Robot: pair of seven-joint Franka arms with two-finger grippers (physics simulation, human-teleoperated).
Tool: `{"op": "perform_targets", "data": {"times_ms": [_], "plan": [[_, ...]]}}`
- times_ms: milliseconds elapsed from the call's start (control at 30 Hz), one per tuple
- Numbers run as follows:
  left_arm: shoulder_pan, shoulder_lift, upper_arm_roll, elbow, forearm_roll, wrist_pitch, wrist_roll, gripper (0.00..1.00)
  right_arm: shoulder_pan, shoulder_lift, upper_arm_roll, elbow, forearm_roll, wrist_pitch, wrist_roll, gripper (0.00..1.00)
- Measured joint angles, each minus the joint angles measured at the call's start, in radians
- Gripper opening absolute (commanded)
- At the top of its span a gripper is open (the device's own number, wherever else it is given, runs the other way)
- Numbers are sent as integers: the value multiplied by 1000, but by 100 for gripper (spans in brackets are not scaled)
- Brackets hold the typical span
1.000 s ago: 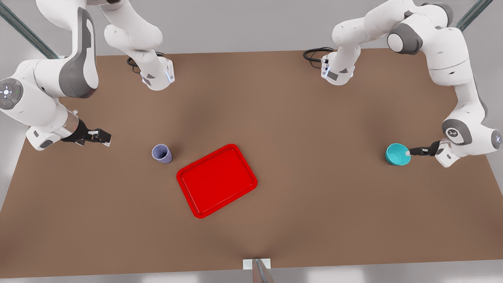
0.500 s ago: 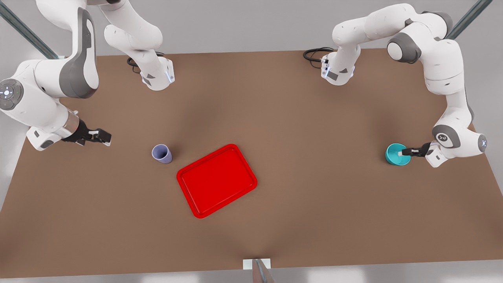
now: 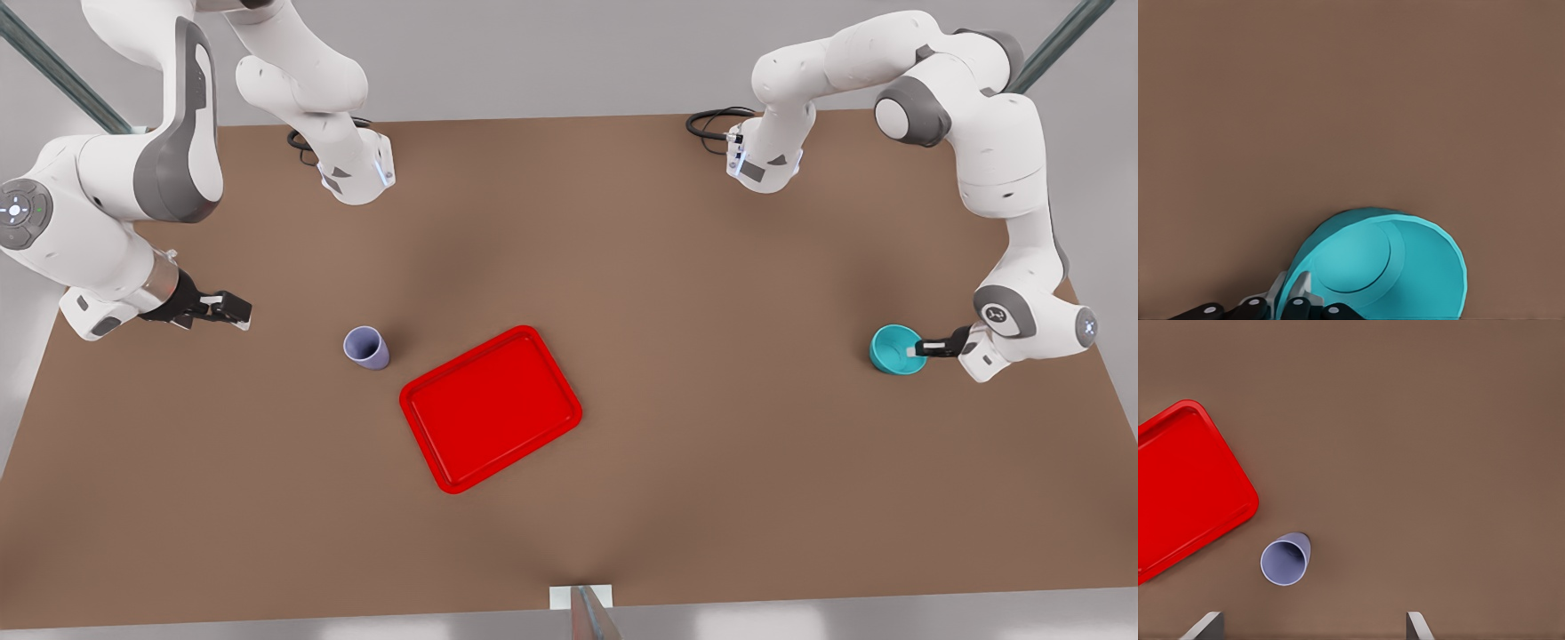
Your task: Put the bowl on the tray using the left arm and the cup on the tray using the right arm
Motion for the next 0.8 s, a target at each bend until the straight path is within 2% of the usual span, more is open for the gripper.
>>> {"op": "perform_targets", "data": {"times_ms": [200,367,433,500,633,700,800], "plan": [[-64,-66,-2,5,39,-52,-86,21,-4,0,0,-1,0,-1,0,100],[-459,-112,-5,16,20,-76,-499,21,-2,0,0,-1,0,-2,0,100],[-501,-113,-107,38,-14,-61,-707,21,-2,0,0,-1,0,-1,0,100],[-521,-82,-197,122,-33,-60,-902,21,-2,0,0,-1,0,-2,0,100],[-695,-19,-199,265,-55,-61,-1228,21,-4,0,-1,0,0,-2,0,100],[-819,79,-200,419,-67,-61,-1468,21,-4,1,-2,1,0,-1,1,100],[-894,119,-198,496,-108,-37,-1632,21,-2,-1,-3,-4,0,1,1,100]]}}
